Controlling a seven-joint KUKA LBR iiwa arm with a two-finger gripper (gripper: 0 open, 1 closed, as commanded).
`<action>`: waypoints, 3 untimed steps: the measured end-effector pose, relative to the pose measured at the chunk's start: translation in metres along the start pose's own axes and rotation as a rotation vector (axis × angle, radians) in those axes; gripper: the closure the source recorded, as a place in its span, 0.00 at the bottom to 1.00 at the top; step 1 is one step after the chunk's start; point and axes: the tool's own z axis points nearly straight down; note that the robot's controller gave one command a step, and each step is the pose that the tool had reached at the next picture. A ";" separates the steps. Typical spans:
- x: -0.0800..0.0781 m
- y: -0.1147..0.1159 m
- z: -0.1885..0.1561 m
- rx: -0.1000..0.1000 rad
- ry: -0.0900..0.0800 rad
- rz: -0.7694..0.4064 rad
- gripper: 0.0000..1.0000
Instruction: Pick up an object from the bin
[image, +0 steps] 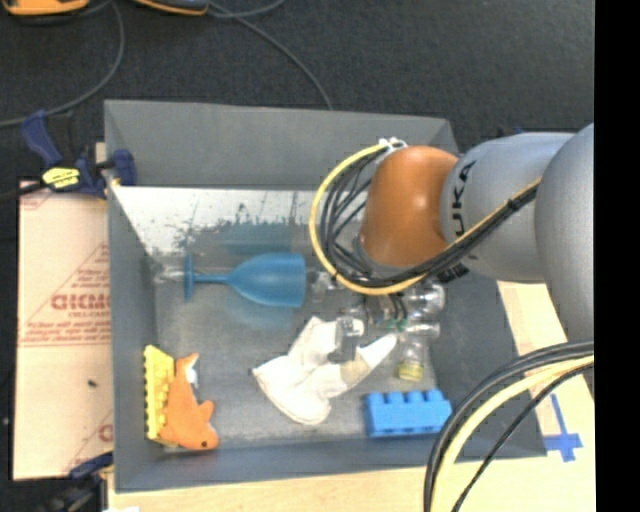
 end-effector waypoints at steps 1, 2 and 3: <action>-0.009 0.020 0.030 -0.002 -0.002 0.061 0.00; -0.013 0.022 0.042 0.000 -0.003 0.190 0.00; 0.028 0.014 0.028 -0.003 -0.002 0.271 0.00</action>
Offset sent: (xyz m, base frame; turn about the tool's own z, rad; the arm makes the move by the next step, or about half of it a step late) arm 0.0117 0.0235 -0.0437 0.1888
